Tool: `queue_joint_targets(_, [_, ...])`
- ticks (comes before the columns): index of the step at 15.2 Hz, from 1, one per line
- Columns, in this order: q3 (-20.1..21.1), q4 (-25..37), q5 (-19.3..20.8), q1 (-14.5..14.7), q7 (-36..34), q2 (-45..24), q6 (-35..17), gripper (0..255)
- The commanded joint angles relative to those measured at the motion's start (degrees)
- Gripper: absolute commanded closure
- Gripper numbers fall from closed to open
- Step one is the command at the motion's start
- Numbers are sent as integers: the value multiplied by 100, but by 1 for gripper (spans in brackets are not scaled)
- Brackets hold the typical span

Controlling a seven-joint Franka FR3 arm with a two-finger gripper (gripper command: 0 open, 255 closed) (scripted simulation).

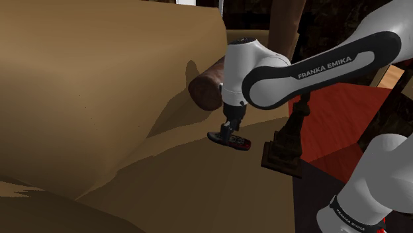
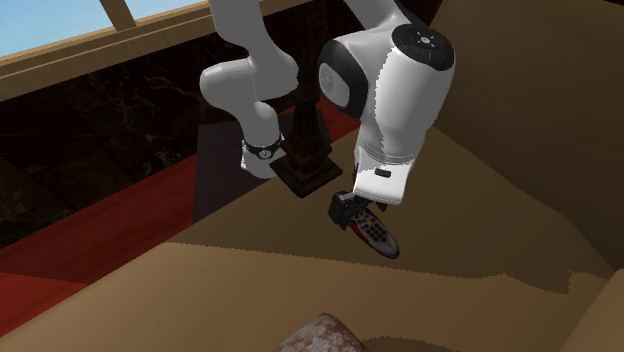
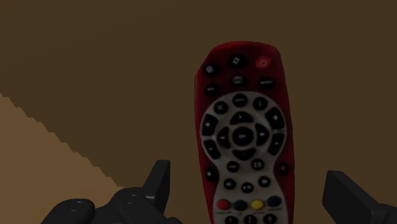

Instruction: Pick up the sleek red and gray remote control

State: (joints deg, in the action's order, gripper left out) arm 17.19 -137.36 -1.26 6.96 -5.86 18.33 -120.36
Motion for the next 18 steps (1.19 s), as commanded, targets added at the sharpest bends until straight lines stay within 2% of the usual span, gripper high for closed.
queue_joint_targets(1, [21,-94,14,-2,-27,-69,-165,0])
queue_joint_targets(3, [25,-123,19,-3,-34,-89,-212,0])
queue_joint_targets(4, [24,-115,18,-3,-32,-86,-202,255])
queue_joint_targets(13, [25,-123,19,-3,-34,-89,-213,255])
queue_joint_targets(18, [-14,137,-14,5,19,67,198,255])
